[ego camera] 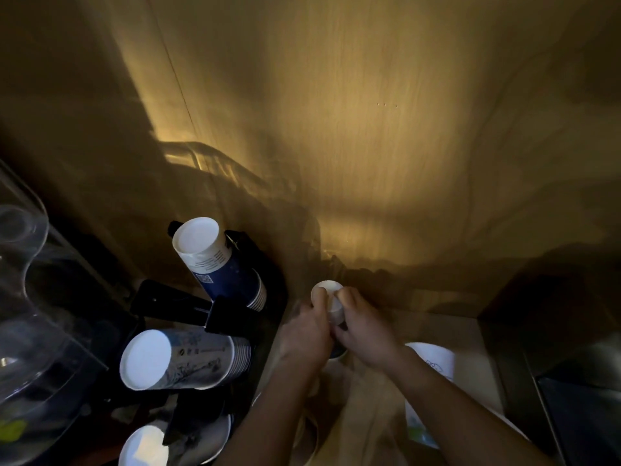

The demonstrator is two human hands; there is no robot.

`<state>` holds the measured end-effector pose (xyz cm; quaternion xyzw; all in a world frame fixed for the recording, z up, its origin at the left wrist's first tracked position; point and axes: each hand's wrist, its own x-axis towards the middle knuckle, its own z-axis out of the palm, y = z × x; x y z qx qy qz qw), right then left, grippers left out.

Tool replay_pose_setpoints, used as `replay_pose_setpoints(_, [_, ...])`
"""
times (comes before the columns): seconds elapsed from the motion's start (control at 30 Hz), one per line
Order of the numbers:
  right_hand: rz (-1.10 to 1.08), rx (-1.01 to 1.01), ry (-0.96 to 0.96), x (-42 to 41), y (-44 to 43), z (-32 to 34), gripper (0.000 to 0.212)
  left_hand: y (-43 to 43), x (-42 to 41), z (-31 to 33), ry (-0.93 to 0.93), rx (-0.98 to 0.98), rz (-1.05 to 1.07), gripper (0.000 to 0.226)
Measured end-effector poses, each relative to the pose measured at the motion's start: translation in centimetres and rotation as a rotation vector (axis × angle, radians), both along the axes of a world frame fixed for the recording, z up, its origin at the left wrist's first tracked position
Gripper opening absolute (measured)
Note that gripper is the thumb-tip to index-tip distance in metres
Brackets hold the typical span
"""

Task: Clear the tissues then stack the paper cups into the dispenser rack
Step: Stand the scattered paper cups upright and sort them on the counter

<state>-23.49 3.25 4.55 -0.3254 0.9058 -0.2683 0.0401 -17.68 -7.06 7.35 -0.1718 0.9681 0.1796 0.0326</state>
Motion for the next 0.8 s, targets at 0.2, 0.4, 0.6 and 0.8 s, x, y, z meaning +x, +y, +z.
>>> replay_pose_setpoints(0.2, [0.047, 0.043, -0.029, 0.1, 1.1, 1.3, 0.057, -0.3, -0.2, 0.9, -0.059, -0.038, -0.064, 0.049])
replay_pose_setpoints(0.4, [-0.066, -0.039, -0.030, 1.5, 5.3, 2.0, 0.062, 2.0, 0.4, 3.6, 0.093, -0.169, -0.103, 0.047])
replay_pose_setpoints(0.6, [-0.203, 0.007, 0.074, 4.8, 11.5, 1.4, 0.054, 7.4, 1.4, 2.9, 0.208, -0.053, -0.317, 0.027])
replay_pose_setpoints(0.8, [-0.277, 0.139, 0.040, 8.1, 16.6, -0.5, 0.052, 10.4, 3.4, -3.0, 0.055, -0.207, -0.659, 0.057])
